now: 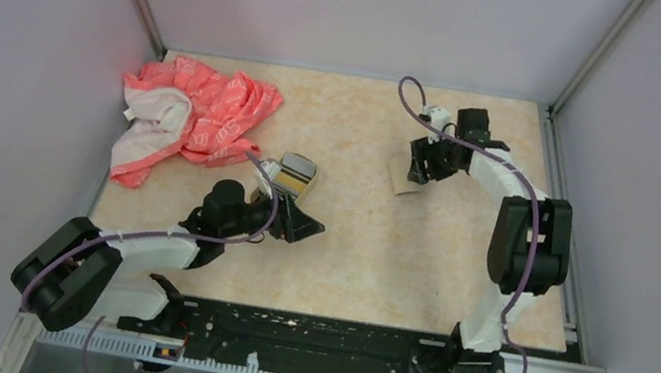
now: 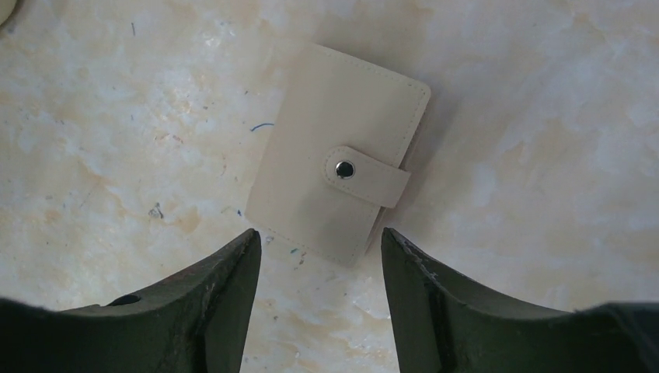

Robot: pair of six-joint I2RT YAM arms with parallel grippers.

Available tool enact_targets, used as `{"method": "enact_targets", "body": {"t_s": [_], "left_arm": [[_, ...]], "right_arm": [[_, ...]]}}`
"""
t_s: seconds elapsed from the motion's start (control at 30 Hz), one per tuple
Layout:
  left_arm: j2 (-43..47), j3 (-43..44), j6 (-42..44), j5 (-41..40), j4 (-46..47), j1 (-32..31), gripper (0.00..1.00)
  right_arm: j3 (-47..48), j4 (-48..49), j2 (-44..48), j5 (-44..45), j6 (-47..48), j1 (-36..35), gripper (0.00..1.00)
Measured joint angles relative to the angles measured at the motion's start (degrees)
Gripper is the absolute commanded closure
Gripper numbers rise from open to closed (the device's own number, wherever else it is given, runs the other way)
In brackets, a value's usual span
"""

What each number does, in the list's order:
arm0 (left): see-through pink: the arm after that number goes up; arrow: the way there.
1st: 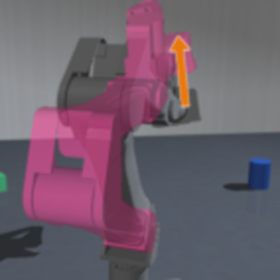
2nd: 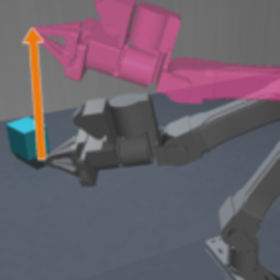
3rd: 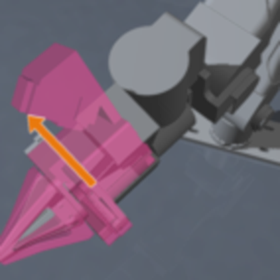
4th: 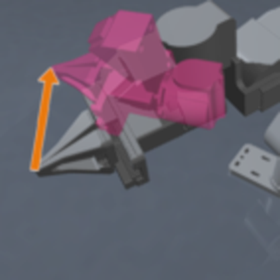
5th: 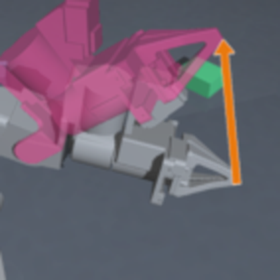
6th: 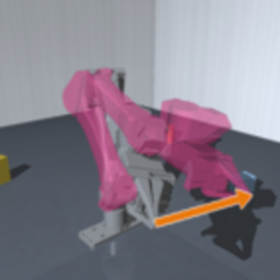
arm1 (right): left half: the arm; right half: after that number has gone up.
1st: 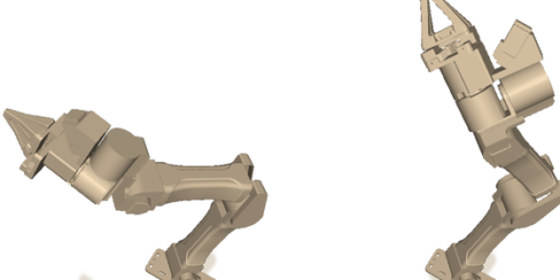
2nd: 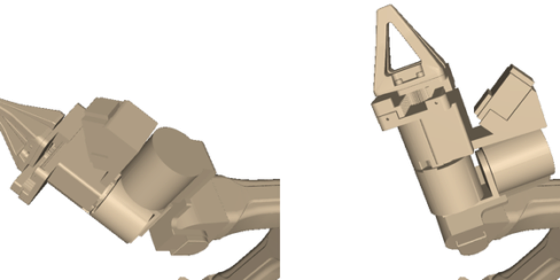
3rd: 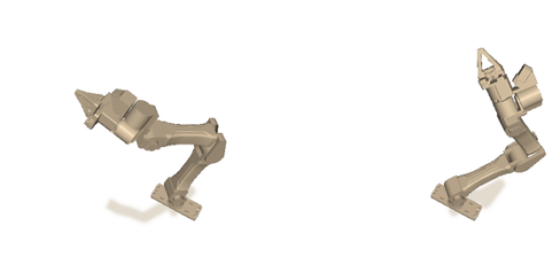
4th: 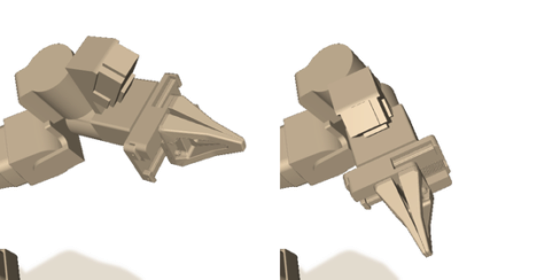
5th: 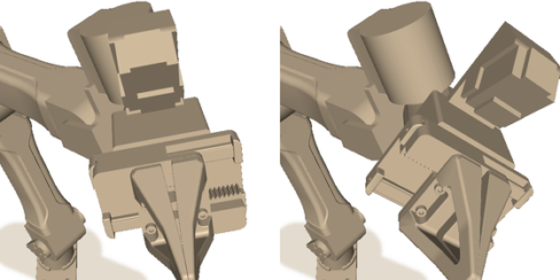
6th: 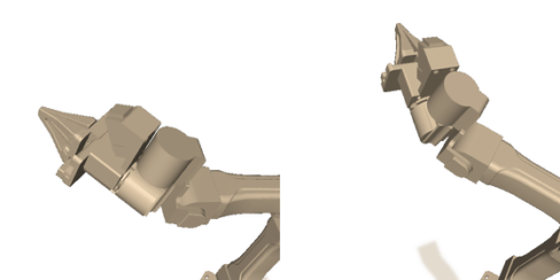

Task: Put the credit cards into the card holder
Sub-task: Open the card holder at the center of the board.

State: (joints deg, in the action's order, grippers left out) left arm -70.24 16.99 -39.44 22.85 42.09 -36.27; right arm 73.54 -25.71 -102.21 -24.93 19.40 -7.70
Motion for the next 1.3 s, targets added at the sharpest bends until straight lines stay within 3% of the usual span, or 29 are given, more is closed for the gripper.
{"method": "enact_targets", "body": {"t_s": [0.3,0.53,0.73,0.9,1.1,1.3], "left_arm": [[-0.74,-0.81,-1.29,-0.61,3.04,-0.31,0.14],[-1.79,-1.2,-1.33,-0.76,4.17,-1.22,0.14],[-4.87,-1.2,-1.29,-0.87,6.54,-3.02,0.17],[-7.26,-2.32,-1.53,-0.92,9.64,-4.24,0.17],[-7.3,-6.43,-3.45,-4.2,13.22,-6.4,0.26],[-8.55,-7.67,-7.52,-12.35,15.41,-12.26,0.31]], "right_arm": [[10.4,-3.19,-11.23,0.46,-1.01,-0.04,0.4],[13.09,-5.4,-15.85,-0.5,-0.9,-0.04,0.49],[13.05,-7.21,-15.78,-2.64,4.59,-1.62,0.53],[10.05,-9.88,-13.66,-4.68,11.28,-7.08,0.55],[0.94,-11.87,-7.5,-6.43,13.09,-14.47,0.4],[-9.35,-11.61,4.28,-6.05,15.74,-14.6,0.33]]}}
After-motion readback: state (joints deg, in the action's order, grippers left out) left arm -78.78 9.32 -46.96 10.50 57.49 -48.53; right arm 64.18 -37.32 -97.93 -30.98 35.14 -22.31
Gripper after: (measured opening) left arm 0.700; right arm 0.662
